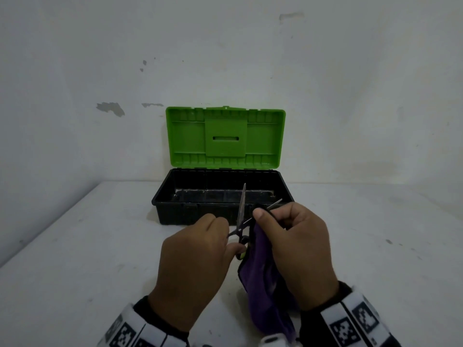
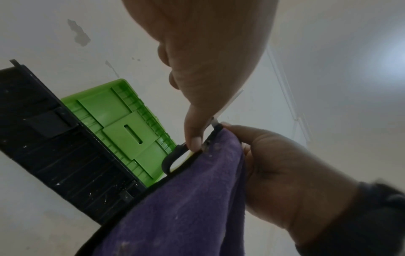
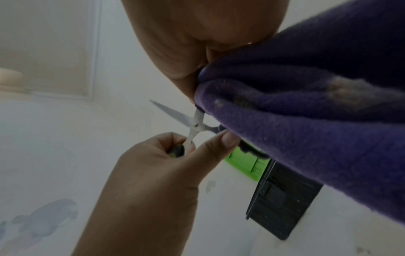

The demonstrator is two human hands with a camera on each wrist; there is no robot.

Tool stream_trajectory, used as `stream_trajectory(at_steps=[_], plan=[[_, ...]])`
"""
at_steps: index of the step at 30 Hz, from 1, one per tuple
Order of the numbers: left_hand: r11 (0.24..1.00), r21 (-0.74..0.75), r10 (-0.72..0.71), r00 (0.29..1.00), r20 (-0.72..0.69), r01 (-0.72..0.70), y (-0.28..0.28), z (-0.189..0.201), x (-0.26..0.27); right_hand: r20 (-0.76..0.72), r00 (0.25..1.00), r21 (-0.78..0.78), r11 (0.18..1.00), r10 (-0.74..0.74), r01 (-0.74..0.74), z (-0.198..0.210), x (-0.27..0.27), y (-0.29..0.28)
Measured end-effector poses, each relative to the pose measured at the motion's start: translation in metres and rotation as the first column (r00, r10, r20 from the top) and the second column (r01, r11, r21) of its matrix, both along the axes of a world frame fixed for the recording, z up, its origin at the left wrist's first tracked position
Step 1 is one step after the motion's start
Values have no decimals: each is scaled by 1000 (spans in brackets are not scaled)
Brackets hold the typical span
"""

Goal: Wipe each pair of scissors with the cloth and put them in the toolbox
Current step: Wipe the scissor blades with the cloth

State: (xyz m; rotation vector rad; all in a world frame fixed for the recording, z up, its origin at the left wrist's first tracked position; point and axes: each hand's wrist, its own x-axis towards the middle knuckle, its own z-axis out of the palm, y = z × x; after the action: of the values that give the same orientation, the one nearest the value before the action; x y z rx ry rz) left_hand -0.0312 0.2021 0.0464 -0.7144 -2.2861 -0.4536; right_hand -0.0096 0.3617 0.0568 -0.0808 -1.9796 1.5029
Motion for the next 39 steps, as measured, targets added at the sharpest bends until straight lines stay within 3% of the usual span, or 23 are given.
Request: stream_trajectory(at_steps=[3,8,13,18,22,28,31,36,39], plan=[[1000,-22,11,1000,12,-10,0,-2,0,0,998,-51,997,-62,62,0,-6,8],[1000,19,-10,999,-35,10,-1,-4,-2,-6,1000,-13,1000,-4,4,0,1,0],[1000,-21,10,1000,-18,-11,-1,-2,0,-7,999,-115,992,-52,51,2,-6,12],[1000,30,-5,998,-63,7,-1,-4,-3,21,1000,-82,997,9,-7,1,0,3],[1000,17,-10,998,-65,11,-2,-6,-2,0,999,-157,986,-49,48,4,-4,14],[999,19,-30,999,-39,31,-1,-3,-3,-6,1000,-75,997,-11,10,0,3,5],[999,-1,-35,999,-32,35,-1,1,2,-9,1000,-128,992,-17,16,4,0,13],[998,-46,-30,996,83,34,-2,8,5,-3,999,-156,986,-54,53,9,-7,34],[1000,30,-11,978,209,5,-5,9,4,-11,998,-211,976,-54,51,6,-11,50]])
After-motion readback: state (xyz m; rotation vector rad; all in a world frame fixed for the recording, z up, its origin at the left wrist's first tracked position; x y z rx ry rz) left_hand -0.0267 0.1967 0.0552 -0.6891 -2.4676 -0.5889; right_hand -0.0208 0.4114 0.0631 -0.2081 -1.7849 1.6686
